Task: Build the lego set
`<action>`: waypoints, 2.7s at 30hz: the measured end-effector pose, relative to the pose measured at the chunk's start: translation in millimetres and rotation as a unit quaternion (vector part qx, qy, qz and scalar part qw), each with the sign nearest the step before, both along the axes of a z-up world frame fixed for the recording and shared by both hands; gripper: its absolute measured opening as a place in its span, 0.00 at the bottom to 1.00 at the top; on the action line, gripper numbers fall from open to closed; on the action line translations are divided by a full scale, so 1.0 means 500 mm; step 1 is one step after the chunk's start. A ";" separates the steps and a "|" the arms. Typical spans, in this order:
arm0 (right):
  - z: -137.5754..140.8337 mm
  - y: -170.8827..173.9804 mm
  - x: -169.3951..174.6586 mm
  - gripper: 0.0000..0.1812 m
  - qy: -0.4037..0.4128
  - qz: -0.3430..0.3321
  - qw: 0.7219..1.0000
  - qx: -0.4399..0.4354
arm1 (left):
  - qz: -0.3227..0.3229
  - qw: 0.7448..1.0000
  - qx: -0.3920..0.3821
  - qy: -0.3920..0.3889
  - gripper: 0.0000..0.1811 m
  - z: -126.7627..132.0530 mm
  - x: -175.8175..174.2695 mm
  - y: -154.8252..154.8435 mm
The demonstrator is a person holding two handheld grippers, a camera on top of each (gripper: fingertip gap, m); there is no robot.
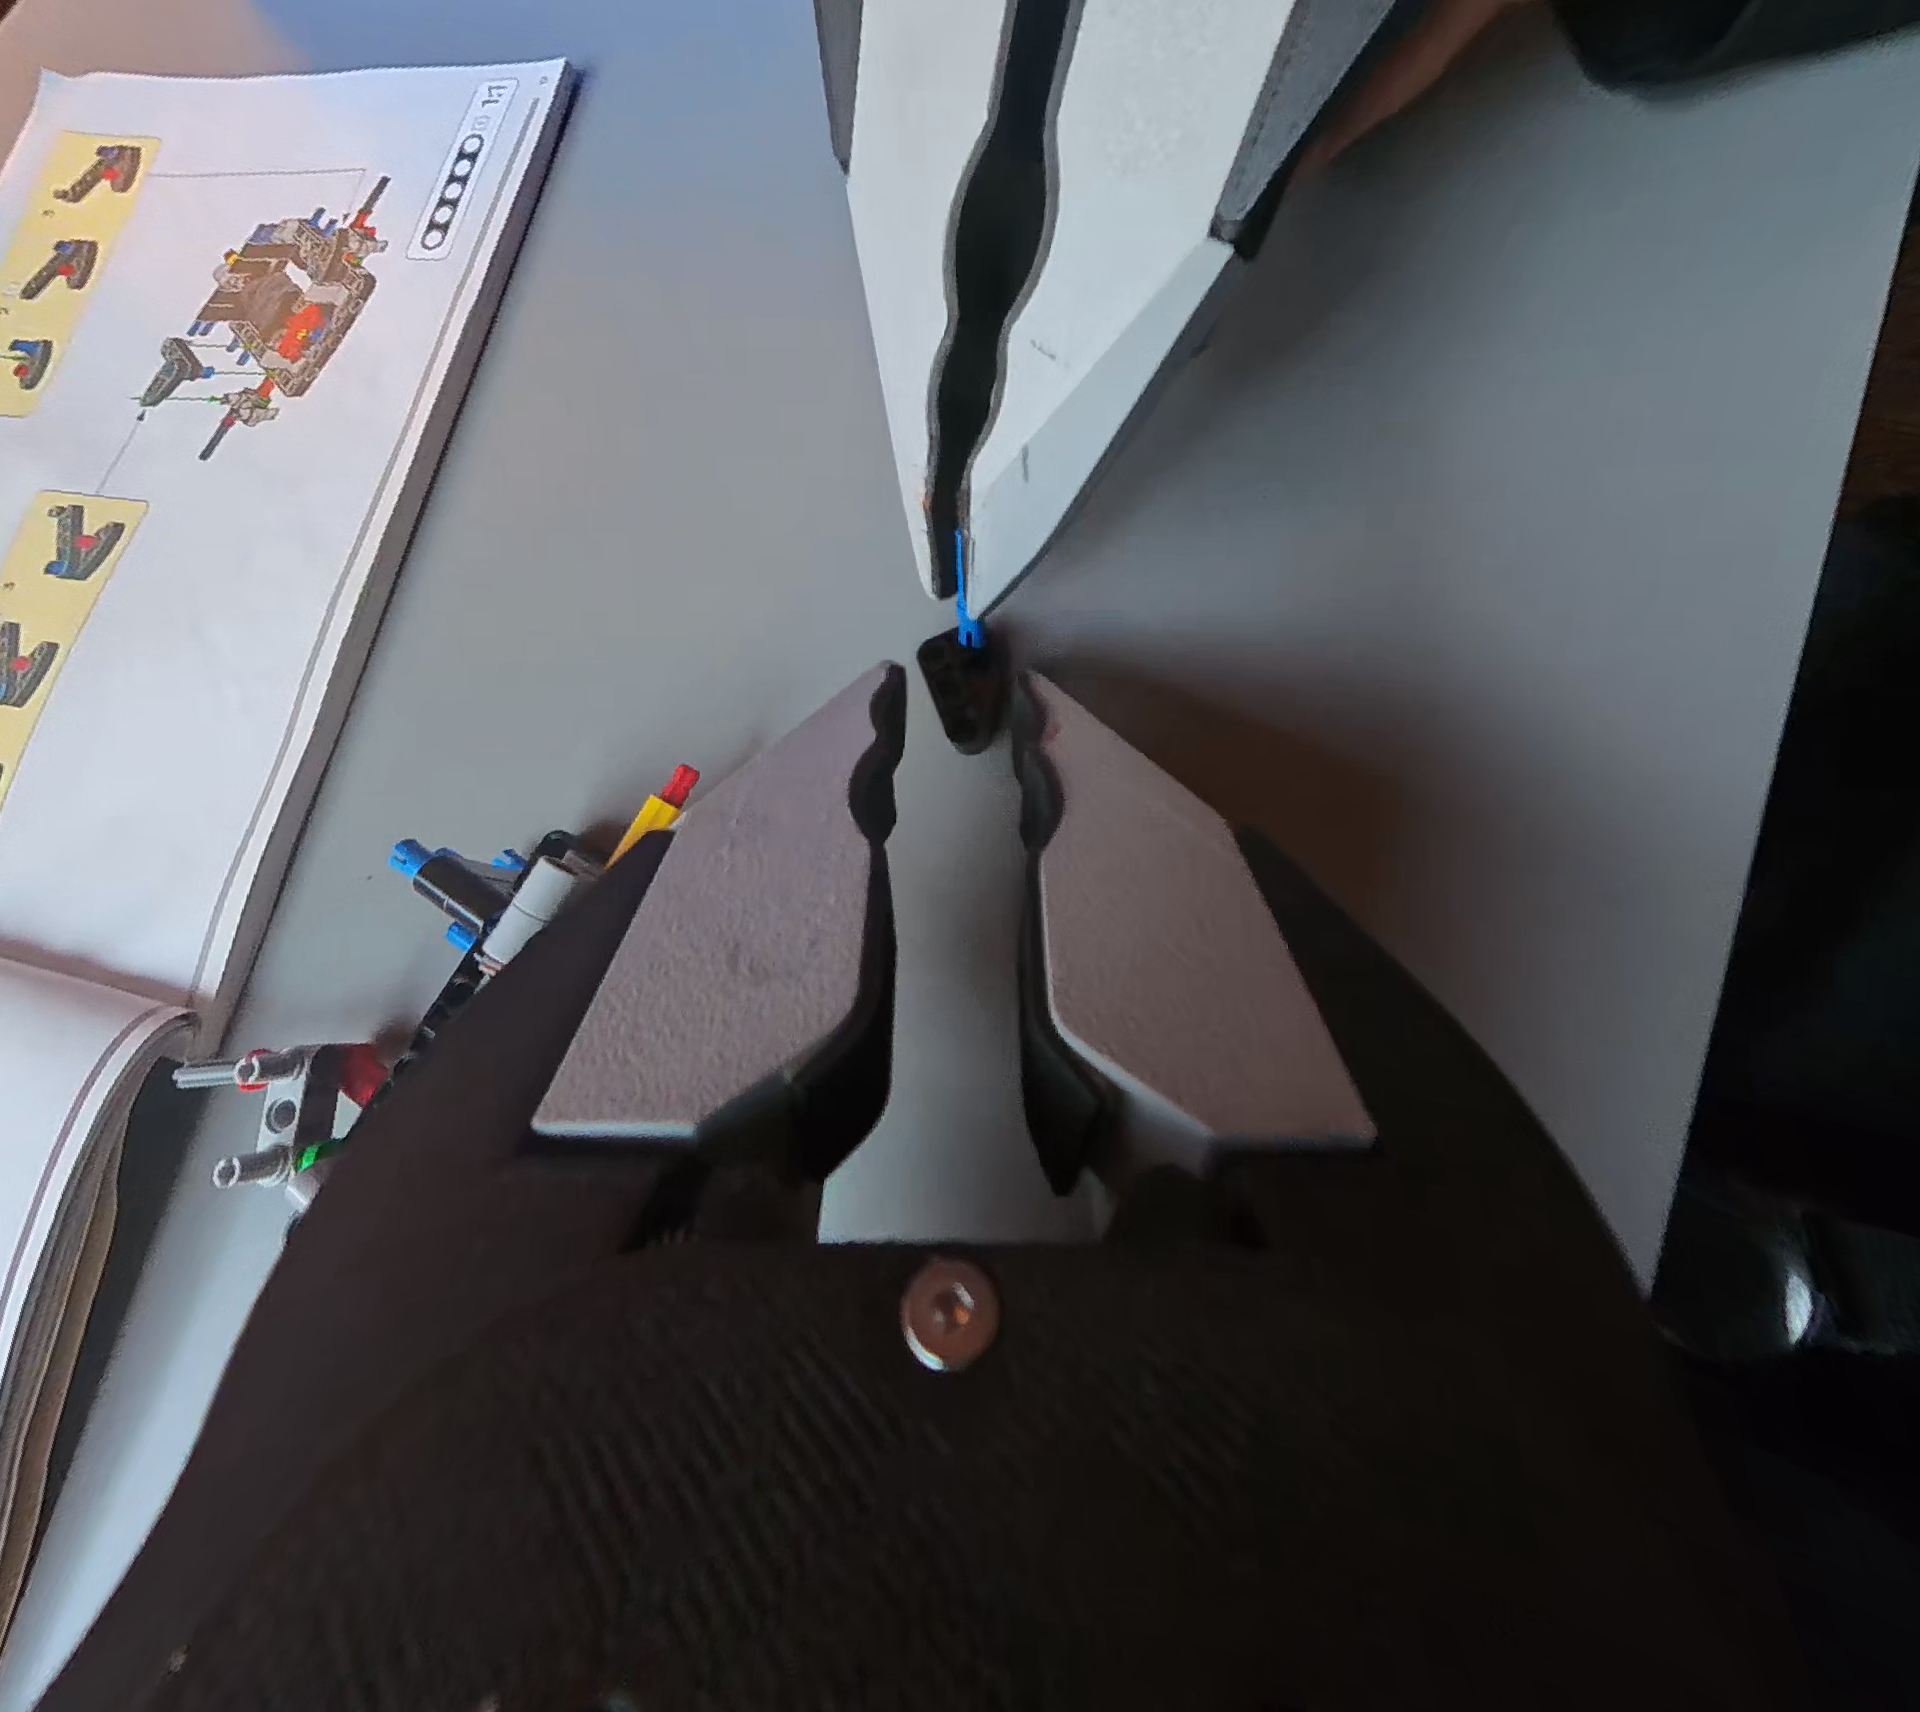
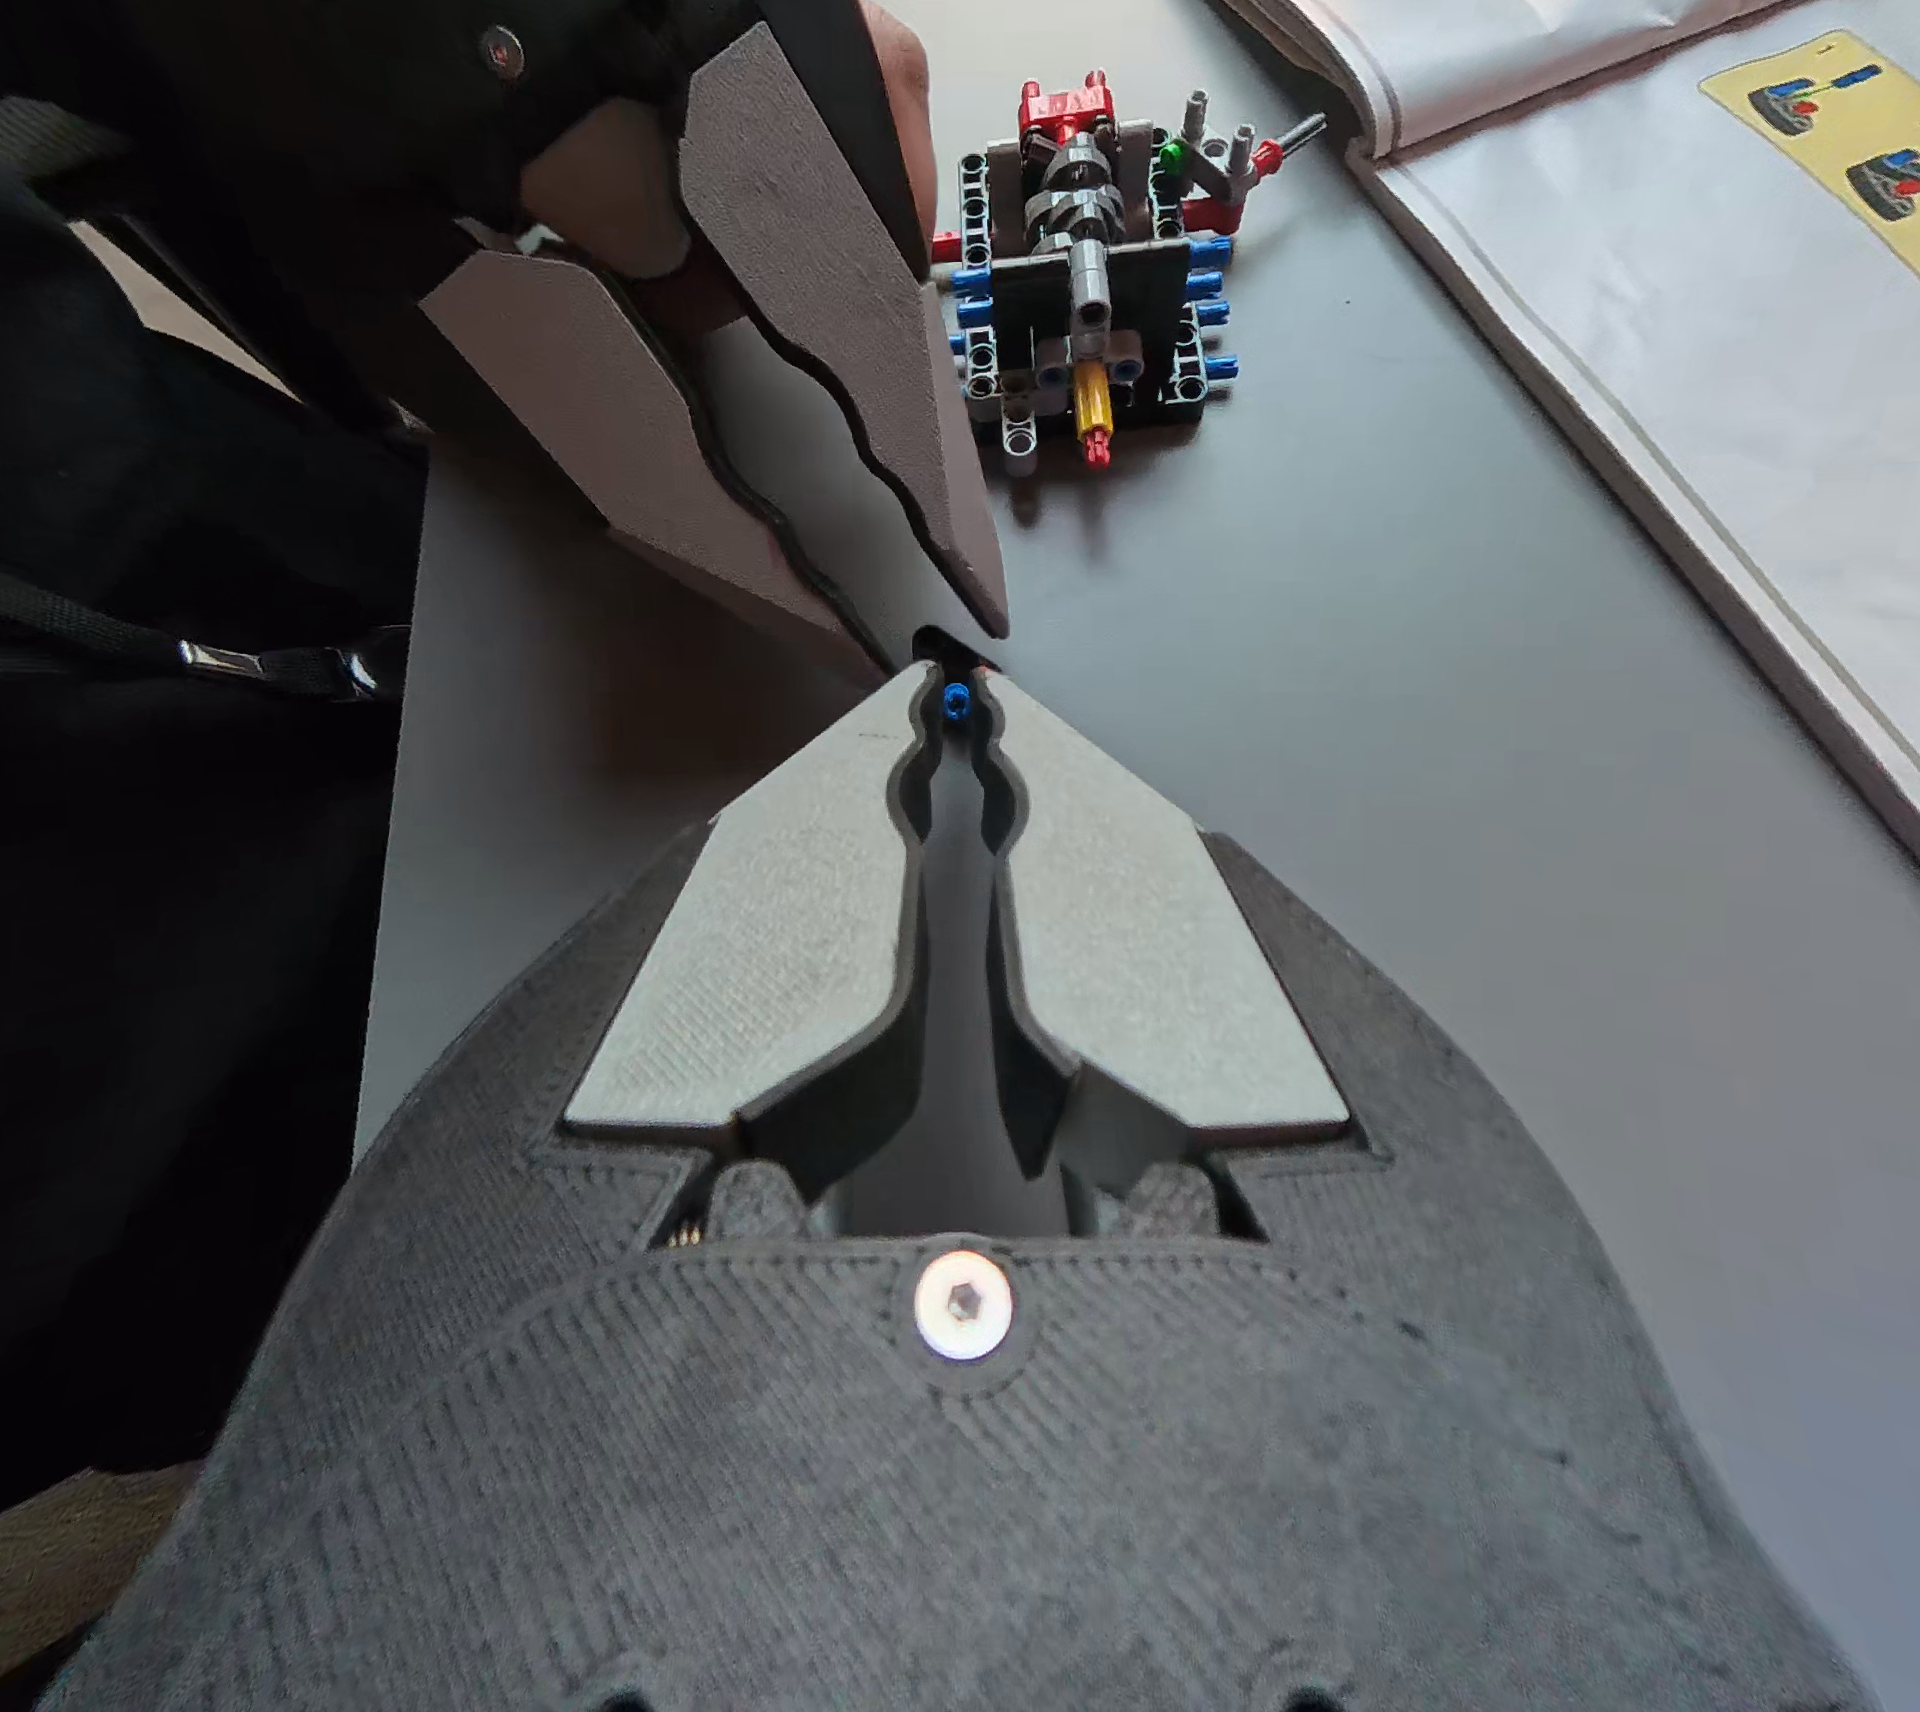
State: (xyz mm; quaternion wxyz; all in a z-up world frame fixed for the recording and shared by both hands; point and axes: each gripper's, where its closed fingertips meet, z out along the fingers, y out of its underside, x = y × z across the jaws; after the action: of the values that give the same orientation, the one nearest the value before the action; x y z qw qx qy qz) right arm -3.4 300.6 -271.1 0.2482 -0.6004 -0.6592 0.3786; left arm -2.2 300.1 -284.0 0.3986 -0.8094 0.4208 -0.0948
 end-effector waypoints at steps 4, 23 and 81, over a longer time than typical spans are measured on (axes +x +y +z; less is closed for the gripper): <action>-0.002 0.012 0.006 0.00 -0.011 -0.007 1.000 0.013 | -0.006 1.000 -0.014 -0.014 0.11 0.004 0.006 -0.006; -0.001 -0.018 0.008 0.00 -0.035 0.022 0.999 0.008 | -0.079 0.995 -0.057 -0.028 0.07 -0.014 0.010 -0.016; -0.011 -0.036 0.006 0.01 -0.105 0.075 0.980 0.153 | -0.045 0.998 -0.003 0.034 0.07 -0.013 0.015 -0.023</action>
State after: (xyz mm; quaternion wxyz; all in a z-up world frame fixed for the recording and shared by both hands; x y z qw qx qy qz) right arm -0.4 282.4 -276.5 0.2372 -0.5409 -0.7747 0.2258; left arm 5.1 288.5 -290.5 0.3771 -0.7933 0.4700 -0.0867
